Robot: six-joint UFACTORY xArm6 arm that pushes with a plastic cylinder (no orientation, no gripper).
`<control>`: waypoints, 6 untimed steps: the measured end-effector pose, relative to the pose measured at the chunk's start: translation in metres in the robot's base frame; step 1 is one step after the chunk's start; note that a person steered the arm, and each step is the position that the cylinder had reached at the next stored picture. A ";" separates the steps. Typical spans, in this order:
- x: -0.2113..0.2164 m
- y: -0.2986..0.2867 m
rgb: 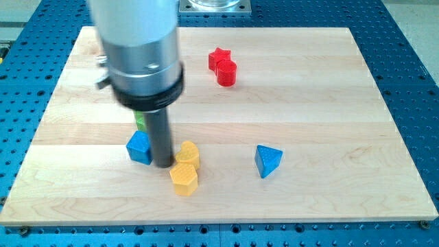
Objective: Place the green circle in between the green star and red circle
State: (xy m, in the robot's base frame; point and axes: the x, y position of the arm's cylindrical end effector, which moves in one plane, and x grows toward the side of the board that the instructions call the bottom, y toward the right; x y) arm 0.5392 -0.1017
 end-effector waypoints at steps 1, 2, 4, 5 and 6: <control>-0.025 -0.029; -0.074 -0.014; -0.105 -0.010; -0.096 -0.095; -0.129 -0.100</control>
